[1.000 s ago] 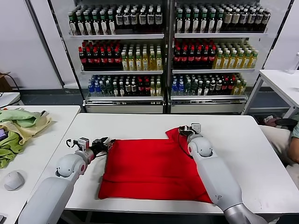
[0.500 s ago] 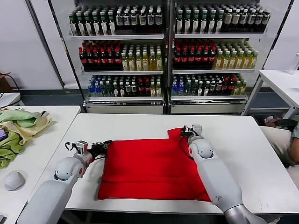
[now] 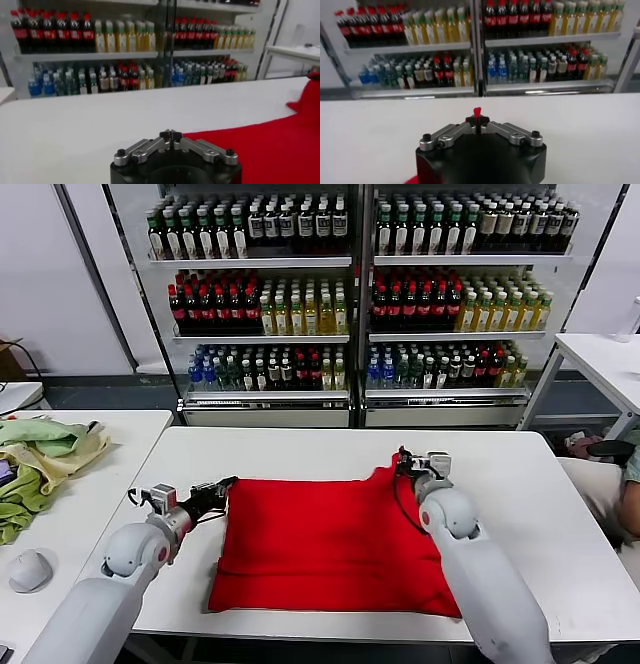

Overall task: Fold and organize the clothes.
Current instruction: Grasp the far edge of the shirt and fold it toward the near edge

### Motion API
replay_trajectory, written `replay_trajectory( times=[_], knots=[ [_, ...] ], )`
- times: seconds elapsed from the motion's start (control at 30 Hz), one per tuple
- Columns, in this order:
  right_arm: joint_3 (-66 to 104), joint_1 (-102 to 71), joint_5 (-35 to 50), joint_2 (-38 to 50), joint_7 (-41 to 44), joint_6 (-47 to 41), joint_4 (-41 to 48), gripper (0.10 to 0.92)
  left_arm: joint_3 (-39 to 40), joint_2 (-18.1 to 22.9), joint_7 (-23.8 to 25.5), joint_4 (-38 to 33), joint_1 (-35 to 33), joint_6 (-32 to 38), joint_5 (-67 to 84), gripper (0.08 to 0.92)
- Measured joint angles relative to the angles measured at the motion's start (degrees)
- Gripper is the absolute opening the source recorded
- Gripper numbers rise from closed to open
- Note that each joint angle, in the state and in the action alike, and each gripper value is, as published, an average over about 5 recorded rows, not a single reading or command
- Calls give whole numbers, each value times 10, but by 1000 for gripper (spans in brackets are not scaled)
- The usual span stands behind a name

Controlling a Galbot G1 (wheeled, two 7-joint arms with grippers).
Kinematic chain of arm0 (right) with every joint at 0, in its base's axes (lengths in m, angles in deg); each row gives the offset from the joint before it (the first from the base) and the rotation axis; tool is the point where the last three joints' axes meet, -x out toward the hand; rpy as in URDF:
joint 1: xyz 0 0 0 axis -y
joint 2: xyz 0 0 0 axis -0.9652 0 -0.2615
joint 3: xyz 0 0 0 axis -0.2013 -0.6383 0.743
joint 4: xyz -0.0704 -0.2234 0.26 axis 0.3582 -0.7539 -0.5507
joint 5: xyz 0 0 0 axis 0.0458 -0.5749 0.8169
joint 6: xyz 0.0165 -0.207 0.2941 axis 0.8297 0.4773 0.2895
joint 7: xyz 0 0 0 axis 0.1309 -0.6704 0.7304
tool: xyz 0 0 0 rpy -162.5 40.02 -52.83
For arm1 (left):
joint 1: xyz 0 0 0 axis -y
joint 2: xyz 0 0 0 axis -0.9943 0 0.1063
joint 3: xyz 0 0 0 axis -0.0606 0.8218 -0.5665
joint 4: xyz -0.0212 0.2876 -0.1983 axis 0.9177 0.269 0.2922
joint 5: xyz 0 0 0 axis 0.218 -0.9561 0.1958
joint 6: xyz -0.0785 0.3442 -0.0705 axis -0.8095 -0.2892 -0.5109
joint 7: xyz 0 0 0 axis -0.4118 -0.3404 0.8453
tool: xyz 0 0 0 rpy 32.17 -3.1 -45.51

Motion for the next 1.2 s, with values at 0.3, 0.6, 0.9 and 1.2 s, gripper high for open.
replay_trajectory(
  times=[0.3,0.6,0.9,1.2],
  knots=[
    [36,-122,-2,32,-6,-5,-152,116,-31,-19,7,-60,-86,22,6,84],
    [68,-215,-16,43,-1,-4,-236,116,-68,-37,23,-103,-156,30,13,84],
    [85,-280,-34,44,6,6,-269,116,-98,-52,27,-143,-208,20,16,84],
    [93,-326,-53,47,11,17,-282,116,-110,-55,28,-179,-240,-11,3,84]
  ],
)
